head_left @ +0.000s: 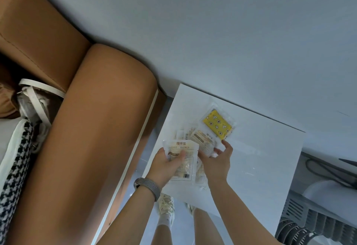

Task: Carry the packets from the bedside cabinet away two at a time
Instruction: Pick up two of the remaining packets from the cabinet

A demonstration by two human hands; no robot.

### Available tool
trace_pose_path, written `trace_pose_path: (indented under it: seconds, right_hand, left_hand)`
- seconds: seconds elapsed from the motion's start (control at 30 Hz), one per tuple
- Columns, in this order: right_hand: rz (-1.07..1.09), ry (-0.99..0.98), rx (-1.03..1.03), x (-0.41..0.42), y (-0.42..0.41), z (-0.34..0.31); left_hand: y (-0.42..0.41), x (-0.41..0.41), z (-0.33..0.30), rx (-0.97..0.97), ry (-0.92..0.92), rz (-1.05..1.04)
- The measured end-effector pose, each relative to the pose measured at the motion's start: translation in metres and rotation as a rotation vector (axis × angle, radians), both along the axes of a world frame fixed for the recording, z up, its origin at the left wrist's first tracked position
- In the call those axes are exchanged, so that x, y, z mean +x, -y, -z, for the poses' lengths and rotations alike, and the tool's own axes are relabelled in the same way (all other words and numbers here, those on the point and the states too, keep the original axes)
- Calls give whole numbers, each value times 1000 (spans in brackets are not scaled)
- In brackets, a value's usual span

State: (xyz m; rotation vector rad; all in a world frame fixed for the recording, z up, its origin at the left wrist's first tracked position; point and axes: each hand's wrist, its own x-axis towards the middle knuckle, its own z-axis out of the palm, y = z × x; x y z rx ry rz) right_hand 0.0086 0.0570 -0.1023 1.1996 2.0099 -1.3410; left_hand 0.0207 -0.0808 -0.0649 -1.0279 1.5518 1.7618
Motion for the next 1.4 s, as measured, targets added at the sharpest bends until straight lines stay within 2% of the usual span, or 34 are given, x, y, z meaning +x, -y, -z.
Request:
trace_pose_path:
  seconds: [0.07,0.13,0.27,0.33,0.37,0.4,0.47,0.5,0.53,0.6,0.7,0.8,0.9,1.1,1.17,1.23,1.3,1.4]
  right_hand:
    - [116,40,-99,4,-5,-6]
    - [236,36,-318,9,-8,-20]
    - [43,60,-723,14,-20,-48]
    - [23,97,-792,5,-31,-53]
    - [-3,82,-733,-1,-37,-49]
    - [-101,19,-572,-9,-44,-41]
    - [-405,-193,-44,-30,-54,-21]
    - [-533,-286,172,-41,-58,-10]
    - [-629,-331,293,-53,-60,0]
    - [-786,-256,389,-77,-61,17]
    - [-1048,-27,530,-107,-59,25]
    - [-1078,51,522,-120,-53,27]
    - [-1109,22,483,-120,-53,31]
    - [-985,-98,261,-108,-70,15]
    - [-897,-163,98,-101,-72,4]
    - [-1003,-150,-33,-95,-67,-4]
    - [-1198,-62,-58,-85,-56,-4]
    - [-1382,2,97,-67,-43,6]
  left_hand:
    - [-2,-3,-1,11,-27,-4]
    - [-3,-4,-1,31,-34,11]
    - [0,-2,0,148,19,32]
    - [6,-1,0,212,29,12]
    - [10,-1,-1,214,32,-7]
    - [13,0,-1,197,38,-30]
    - [18,2,1,119,58,-87]
    - [20,3,3,71,71,-124]
    - [23,5,4,22,85,-163]
    - [27,10,8,-45,110,-240]
    - [31,16,12,-71,144,-323]
    - [28,20,13,-62,150,-342]
    - [23,22,14,-34,148,-351]
    - [24,23,15,-23,145,-355]
    - [27,23,16,-21,146,-365]
    - [30,23,18,-26,151,-385]
    - [34,24,19,-34,168,-412]
    - [39,26,20,-25,192,-456]
